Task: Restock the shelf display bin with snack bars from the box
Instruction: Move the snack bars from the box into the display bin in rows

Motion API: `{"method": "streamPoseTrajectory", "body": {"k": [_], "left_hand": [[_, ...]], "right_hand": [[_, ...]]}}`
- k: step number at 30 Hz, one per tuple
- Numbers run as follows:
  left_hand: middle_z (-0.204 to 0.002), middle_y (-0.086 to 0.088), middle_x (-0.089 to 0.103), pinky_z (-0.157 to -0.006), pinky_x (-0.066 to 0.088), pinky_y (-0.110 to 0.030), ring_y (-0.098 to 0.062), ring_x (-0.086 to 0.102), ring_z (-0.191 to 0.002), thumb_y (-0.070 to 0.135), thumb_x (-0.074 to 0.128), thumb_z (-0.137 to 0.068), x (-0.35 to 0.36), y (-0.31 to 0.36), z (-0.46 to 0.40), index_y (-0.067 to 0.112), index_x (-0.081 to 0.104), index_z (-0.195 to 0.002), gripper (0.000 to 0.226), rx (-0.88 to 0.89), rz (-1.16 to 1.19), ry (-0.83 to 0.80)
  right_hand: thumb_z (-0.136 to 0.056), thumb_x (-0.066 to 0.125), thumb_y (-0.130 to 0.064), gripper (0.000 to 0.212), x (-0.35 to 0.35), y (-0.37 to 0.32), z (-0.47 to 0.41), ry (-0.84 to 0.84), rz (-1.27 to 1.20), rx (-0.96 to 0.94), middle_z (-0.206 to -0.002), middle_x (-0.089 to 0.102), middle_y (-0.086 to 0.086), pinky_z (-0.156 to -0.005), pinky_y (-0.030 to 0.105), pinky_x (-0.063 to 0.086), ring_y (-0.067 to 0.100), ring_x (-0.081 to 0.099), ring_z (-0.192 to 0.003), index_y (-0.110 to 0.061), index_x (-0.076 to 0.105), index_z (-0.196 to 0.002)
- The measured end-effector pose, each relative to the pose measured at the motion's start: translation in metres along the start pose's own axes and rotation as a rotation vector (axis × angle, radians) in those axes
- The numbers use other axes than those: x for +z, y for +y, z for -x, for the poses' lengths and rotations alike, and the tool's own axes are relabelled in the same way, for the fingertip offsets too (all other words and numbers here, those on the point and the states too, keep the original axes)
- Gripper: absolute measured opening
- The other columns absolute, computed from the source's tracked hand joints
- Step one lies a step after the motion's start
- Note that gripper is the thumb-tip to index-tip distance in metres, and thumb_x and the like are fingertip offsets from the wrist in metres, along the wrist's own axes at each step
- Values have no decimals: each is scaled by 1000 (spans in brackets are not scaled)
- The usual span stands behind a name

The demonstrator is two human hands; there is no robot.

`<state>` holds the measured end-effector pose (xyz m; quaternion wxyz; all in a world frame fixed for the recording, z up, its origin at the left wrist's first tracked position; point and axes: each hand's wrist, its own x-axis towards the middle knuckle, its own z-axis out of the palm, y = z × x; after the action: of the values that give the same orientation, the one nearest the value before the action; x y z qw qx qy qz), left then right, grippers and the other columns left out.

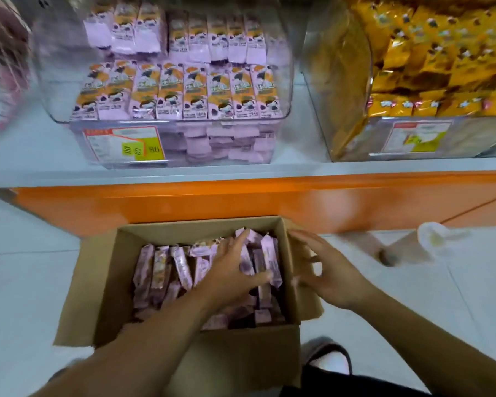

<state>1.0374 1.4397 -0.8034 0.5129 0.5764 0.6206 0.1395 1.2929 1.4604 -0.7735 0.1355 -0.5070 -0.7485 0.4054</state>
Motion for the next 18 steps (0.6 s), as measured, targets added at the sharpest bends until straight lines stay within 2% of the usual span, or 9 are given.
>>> {"method": "streamPoseTrajectory", "body": {"k": [2,4,6,8,11,14,16,18], "left_hand": [[-171,10,-3,-123,26,-46,-22,6,-159,56,80,-82,12,-2,-15,46,14,-161,104,1,59,40],[-167,6,8,-120,29,-42,-24,17,-155,49,81,-83,22,-1,-21,45,25,-158,94,25,46,97],[-156,2,19,-113,34,-35,-26,31,-146,44,82,-82,28,0,-22,45,37,-151,82,39,0,149],[-141,7,23,-108,40,-32,-28,40,-133,43,83,-77,31,0,-19,49,44,-139,74,44,-13,153],[-133,14,20,-109,46,-41,-28,41,-128,53,83,-66,34,-5,-12,54,48,-128,72,36,-80,92],[-143,14,15,-113,43,-47,-34,36,-137,61,79,-66,34,-6,-10,58,41,-135,79,10,-108,57],[-156,11,7,-118,37,-52,-39,25,-148,67,76,-68,33,-3,-15,61,25,-149,95,-18,-114,29],[-160,7,5,-119,36,-52,-37,23,-152,66,78,-69,31,2,-22,57,20,-155,103,-25,-110,7]], "right_hand": [[-73,70,-80,95,5,10,0,25,-49,7,-155,34,-38,-111,31,47,-5,37,-145,-44,38,-155],[-77,75,-69,93,8,14,-1,26,-75,10,-158,37,-30,-111,34,49,1,38,-146,-39,39,-156],[-78,79,-63,91,10,17,-1,18,-90,25,-159,37,-26,-111,33,49,3,38,-146,-39,39,-156],[-76,80,-62,92,11,17,-2,14,-104,52,-158,38,-26,-111,31,49,2,38,-145,-40,39,-156],[-77,84,-53,91,12,17,-3,23,-112,69,-158,39,-26,-110,30,49,1,39,-145,-40,41,-156],[-81,89,-32,89,14,16,-1,33,-94,88,-157,39,-25,-111,35,50,3,39,-144,-39,41,-155],[-81,89,-25,89,14,16,0,38,-85,97,-157,40,-23,-110,38,51,4,40,-143,-38,42,-155],[-82,89,-22,89,14,15,0,41,-70,100,-157,41,-23,-109,39,51,4,41,-143,-37,42,-156]]}}
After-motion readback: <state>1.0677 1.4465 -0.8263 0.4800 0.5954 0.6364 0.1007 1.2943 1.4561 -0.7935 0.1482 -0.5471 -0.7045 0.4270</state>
